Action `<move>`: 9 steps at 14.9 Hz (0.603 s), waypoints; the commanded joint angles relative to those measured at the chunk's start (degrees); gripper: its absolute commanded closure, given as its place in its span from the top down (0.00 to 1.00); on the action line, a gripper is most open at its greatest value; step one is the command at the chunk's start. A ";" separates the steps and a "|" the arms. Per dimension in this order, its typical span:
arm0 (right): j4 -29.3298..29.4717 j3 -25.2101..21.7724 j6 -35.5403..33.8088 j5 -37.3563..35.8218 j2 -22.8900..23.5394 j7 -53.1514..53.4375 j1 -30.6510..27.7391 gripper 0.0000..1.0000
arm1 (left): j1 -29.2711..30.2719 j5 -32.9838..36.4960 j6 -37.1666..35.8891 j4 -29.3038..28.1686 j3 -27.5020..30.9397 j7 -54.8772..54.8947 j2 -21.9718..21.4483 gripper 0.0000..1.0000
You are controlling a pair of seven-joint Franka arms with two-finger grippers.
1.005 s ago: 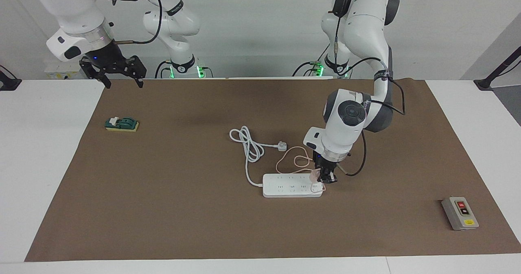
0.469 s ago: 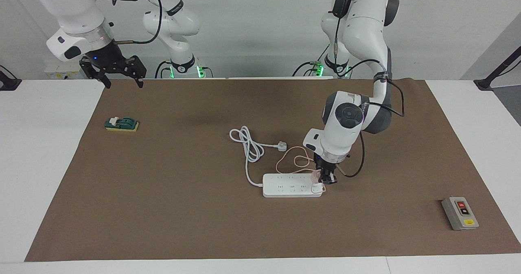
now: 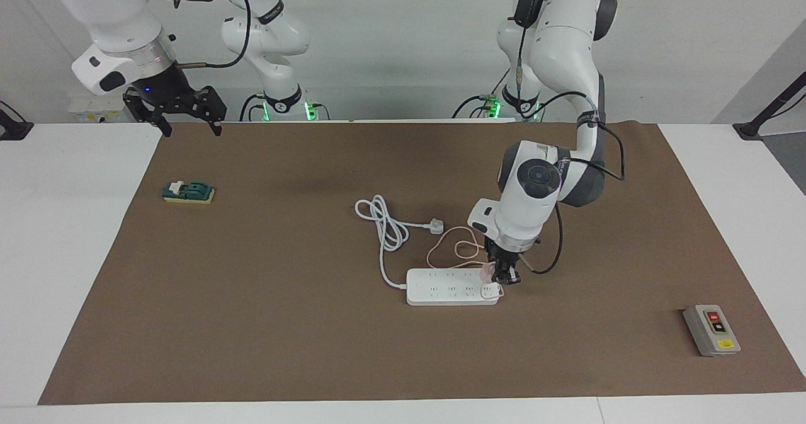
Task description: Plug charger into power strip
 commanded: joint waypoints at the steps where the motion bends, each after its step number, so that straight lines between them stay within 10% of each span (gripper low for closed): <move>1: -0.49 0.35 -0.21 0.06 -0.49 0.72 -0.53 1.00 | -0.70 0.90 -1.68 -1.49 0.53 -0.96 -0.58 0.00; 9: -0.49 0.35 -0.21 0.06 -0.49 0.72 -0.62 1.00 | -0.79 1.34 -1.95 -1.75 0.53 -1.49 -0.66 0.00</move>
